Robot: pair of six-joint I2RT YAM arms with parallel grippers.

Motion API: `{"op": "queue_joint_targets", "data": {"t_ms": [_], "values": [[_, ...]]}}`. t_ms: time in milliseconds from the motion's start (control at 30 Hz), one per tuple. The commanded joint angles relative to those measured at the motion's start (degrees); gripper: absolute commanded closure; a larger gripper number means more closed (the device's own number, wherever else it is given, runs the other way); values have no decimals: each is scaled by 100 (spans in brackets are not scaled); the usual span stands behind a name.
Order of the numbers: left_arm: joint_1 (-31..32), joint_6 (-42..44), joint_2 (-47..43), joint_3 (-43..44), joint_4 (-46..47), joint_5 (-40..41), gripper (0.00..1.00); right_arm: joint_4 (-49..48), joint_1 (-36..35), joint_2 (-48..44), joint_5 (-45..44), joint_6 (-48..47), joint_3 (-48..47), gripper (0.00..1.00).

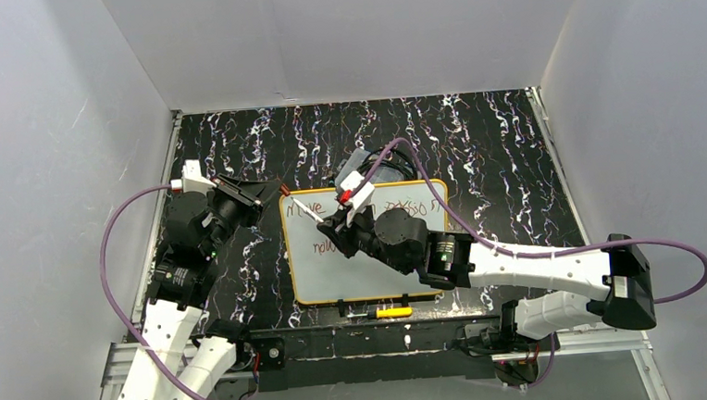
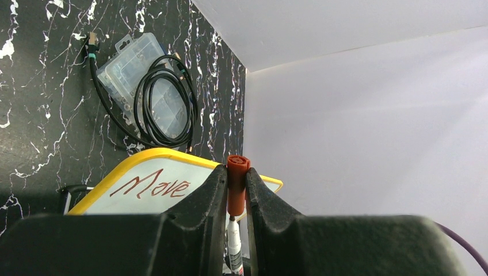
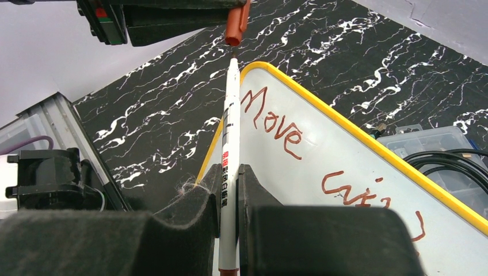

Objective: Write a sentence on the whiteboard
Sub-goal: Insert the whiteboard marker without the cap into the pen cap.

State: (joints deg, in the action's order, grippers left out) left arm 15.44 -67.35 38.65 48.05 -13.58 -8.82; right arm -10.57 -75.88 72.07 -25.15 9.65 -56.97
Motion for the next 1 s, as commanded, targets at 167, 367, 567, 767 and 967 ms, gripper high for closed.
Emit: {"op": "queue_joint_targets", "data": {"t_ms": [167, 367, 567, 767, 967], "values": [[46, -14, -45, -102, 81, -131, 100, -393, -32, 44, -202, -104, -341, 99], [62, -15, -25, -86, 84, -137, 100, -402, -32, 83, -210, -104, -358, 99], [67, -24, -42, -86, 84, -130, 100, -390, -32, 145, -229, -104, -386, 99], [96, -59, -88, -110, 93, -142, 100, -394, -32, 228, -434, -86, -471, 99], [134, -137, -227, -346, 238, -119, 100, -512, -32, 334, -500, -65, -621, 99]]}}
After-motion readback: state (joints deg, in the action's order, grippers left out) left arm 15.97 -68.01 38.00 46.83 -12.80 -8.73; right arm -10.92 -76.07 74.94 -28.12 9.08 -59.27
